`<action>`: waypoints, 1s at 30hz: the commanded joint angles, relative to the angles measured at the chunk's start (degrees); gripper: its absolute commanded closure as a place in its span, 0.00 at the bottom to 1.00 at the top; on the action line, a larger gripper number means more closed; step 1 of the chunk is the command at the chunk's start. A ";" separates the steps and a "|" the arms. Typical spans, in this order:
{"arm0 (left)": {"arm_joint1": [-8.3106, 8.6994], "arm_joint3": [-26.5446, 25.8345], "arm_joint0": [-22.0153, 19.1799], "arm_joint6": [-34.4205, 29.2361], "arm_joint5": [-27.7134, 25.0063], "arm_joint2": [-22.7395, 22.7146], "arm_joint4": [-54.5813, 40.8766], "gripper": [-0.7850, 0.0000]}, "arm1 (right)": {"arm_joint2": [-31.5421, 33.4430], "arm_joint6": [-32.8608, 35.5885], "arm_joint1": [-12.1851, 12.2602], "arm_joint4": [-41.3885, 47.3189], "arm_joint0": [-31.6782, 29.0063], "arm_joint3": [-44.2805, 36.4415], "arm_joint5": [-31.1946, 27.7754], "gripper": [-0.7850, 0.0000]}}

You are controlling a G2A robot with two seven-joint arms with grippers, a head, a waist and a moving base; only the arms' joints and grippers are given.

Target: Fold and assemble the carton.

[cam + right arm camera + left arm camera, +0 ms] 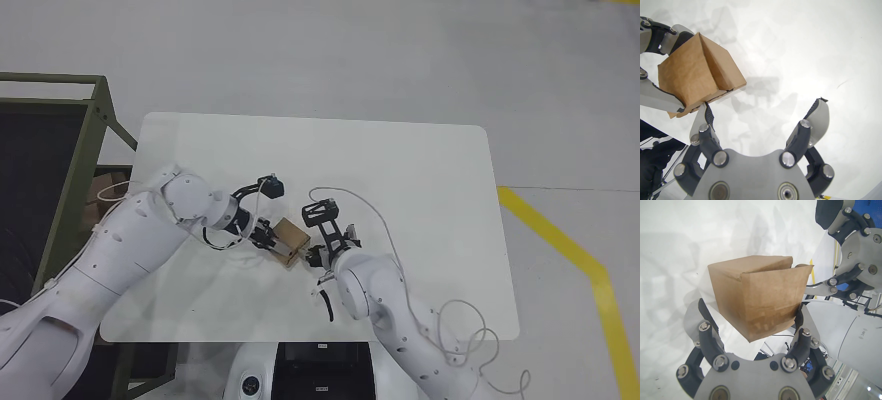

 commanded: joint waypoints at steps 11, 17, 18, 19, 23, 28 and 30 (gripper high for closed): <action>-0.49 0.43 -0.20 -0.19 0.22 0.16 0.23 0.00 | 0.08 0.75 -0.47 -0.35 0.35 0.59 -0.15 0.00; -0.54 0.61 -0.05 -0.40 0.06 -0.09 0.38 0.02 | -0.01 0.81 -0.73 -0.62 0.49 0.93 -0.05 0.00; -0.56 0.63 -0.02 -0.43 0.10 -0.05 0.56 0.04 | -0.01 0.85 -0.77 -0.67 0.52 0.96 -0.05 0.00; -0.59 0.67 -0.01 -0.45 0.20 0.00 0.75 0.05 | 0.03 0.87 -0.81 -0.67 0.52 0.96 -0.04 0.00; -0.74 0.74 -0.04 -0.44 0.42 0.10 1.16 0.09 | 0.59 0.58 -0.84 -0.69 0.08 0.54 0.01 0.00; -0.90 0.85 -0.14 -0.46 0.73 0.12 1.44 0.10 | 1.43 0.18 -0.72 -0.78 -0.95 -0.41 -0.60 0.00; -0.97 0.78 -0.15 -0.33 0.78 0.09 1.46 0.10 | 1.64 0.10 -0.71 -0.86 -1.22 -0.58 -0.77 0.00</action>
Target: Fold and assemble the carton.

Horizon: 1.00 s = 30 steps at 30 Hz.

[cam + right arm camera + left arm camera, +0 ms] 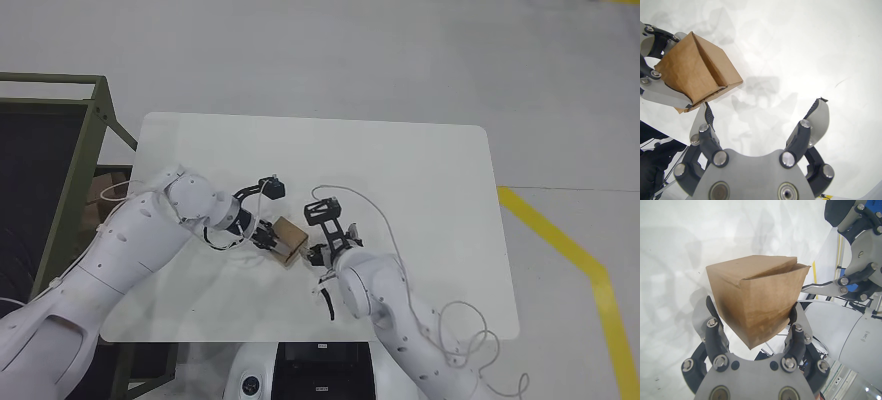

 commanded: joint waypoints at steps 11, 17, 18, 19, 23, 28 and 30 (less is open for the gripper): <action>-0.15 -0.28 0.25 -0.08 -0.18 -0.40 0.31 0.13 | 2.07 -4.44 -0.32 4.57 -1.68 -1.52 1.43 0.00; -0.30 -0.13 0.25 -0.29 -0.40 -0.37 0.51 0.13 | 2.78 -7.36 -0.70 6.57 -1.35 -0.57 3.82 0.00; -0.32 -0.11 0.24 -0.32 -0.42 -0.38 0.55 0.13 | 2.75 -7.49 -0.80 6.87 -0.98 -0.02 4.09 0.00; -0.34 -0.08 0.25 -0.33 -0.43 -0.39 0.57 0.13 | 2.71 -7.49 -0.91 7.11 -0.57 0.57 4.54 0.00; -0.40 -0.05 0.27 -0.38 -0.50 -0.49 0.62 0.13 | 1.66 -5.82 -1.43 6.18 1.67 3.41 6.67 0.00; -0.42 -0.04 0.41 -0.19 -0.72 -0.79 0.53 0.08 | 0.50 -4.18 -2.04 5.53 3.78 5.33 8.34 0.00; -0.36 -0.13 0.54 -0.05 -0.92 -1.11 0.35 0.07 | 0.46 -4.05 -2.16 5.68 3.98 5.53 8.54 0.00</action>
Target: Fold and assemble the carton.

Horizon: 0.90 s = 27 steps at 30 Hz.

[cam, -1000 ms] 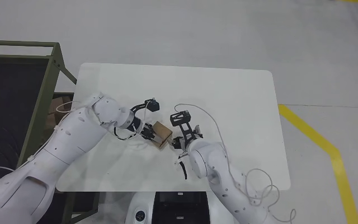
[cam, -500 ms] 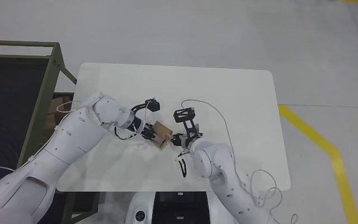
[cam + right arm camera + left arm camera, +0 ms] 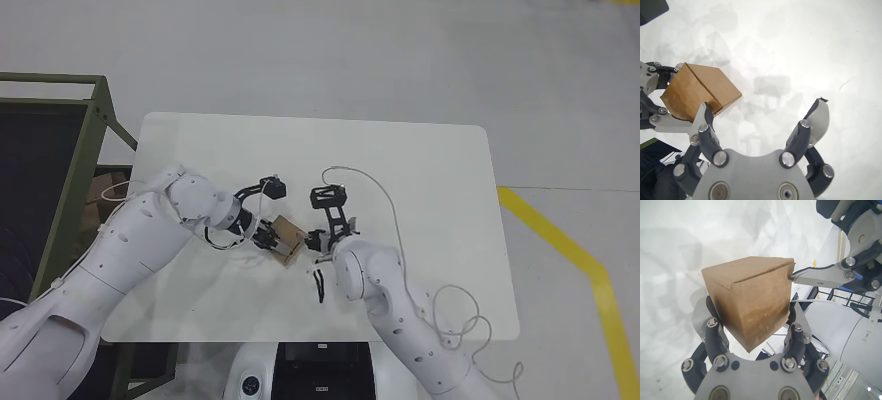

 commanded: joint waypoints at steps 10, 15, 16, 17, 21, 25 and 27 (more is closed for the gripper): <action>0.91 -0.40 1.08 0.76 0.58 -3.04 0.27 0.07 | 0.32 0.72 -0.31 -0.27 0.11 0.31 -0.22 0.00; 1.12 -1.02 1.69 0.85 1.89 -3.28 2.24 0.10 | 0.56 0.92 -0.39 -0.42 -0.07 0.18 -0.44 0.00; 1.11 -1.17 1.74 1.01 2.39 -3.21 2.85 0.10 | 0.62 0.82 -0.41 -0.47 -0.14 0.09 -0.43 0.00; 1.09 -1.35 1.79 1.28 2.85 -3.10 3.55 0.11 | 0.64 0.77 -0.43 -0.49 -0.22 0.04 -0.50 0.00; 0.91 -1.86 1.99 1.94 4.24 -2.57 5.30 0.13 | 0.80 0.66 -0.47 -0.53 -0.54 -0.30 -0.84 0.00; 0.79 -2.07 2.05 2.09 4.44 -2.53 5.32 0.11 | 1.20 -0.05 -0.45 -0.38 -1.18 -1.04 -1.38 0.00; 0.77 -2.20 2.13 2.06 4.14 -2.72 4.74 0.10 | 1.62 -0.61 -0.37 -0.15 -1.76 -1.66 -1.86 0.00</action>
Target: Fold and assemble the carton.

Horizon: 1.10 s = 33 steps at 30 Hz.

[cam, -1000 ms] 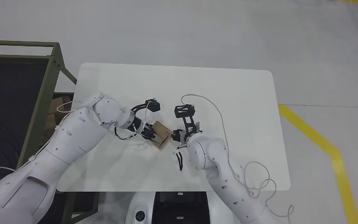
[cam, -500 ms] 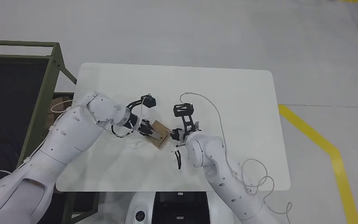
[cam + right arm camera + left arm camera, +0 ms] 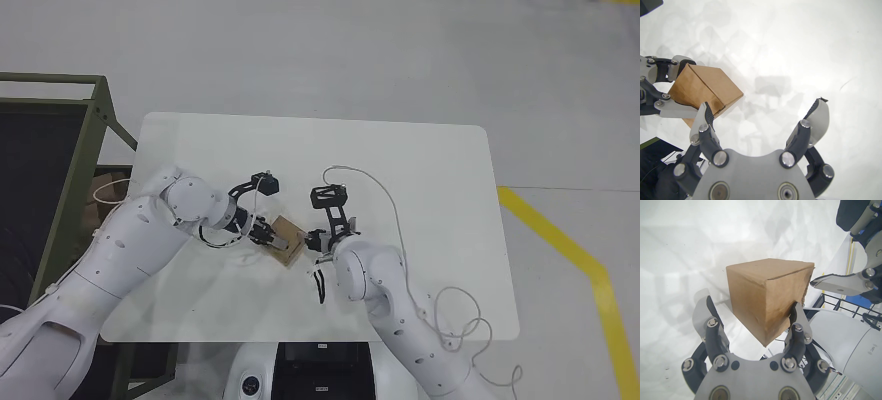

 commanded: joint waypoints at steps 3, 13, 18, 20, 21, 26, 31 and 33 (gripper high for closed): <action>0.09 -0.23 0.19 -0.72 -1.40 -0.76 -1.95 0.08 | 1.27 -1.26 0.24 0.55 -1.42 -1.50 -0.97 0.00; 1.78 -2.81 2.69 -1.62 -4.27 -6.33 -6.31 0.00 | 6.26 -6.07 2.33 0.26 -8.10 -9.00 -14.76 0.00; 3.19 -3.96 5.33 -2.06 -6.59 -11.00 -9.82 0.00 | 8.89 -14.86 4.70 -2.99 -16.92 -14.48 -30.86 0.00; 3.71 -4.28 6.37 -2.17 -7.33 -12.79 -10.92 0.00 | 9.42 -14.60 4.91 -2.93 -17.52 -14.80 -31.87 0.00; 3.95 -4.48 6.89 -2.14 -7.61 -13.62 -11.26 0.00 | 9.42 -14.60 4.91 -2.93 -17.52 -14.80 -31.87 0.00; 4.47 -5.13 8.11 -2.23 -8.24 -15.27 -11.82 0.00 | 9.42 -14.60 4.91 -2.93 -17.52 -14.80 -31.87 0.00; 4.47 -5.13 8.11 -2.23 -8.24 -15.27 -11.82 0.00 | 9.42 -14.60 4.91 -2.93 -17.52 -14.80 -31.87 0.00; 4.47 -5.13 8.11 -2.23 -8.24 -15.27 -11.82 0.00 | 9.42 -14.60 4.91 -2.93 -17.52 -14.80 -31.87 0.00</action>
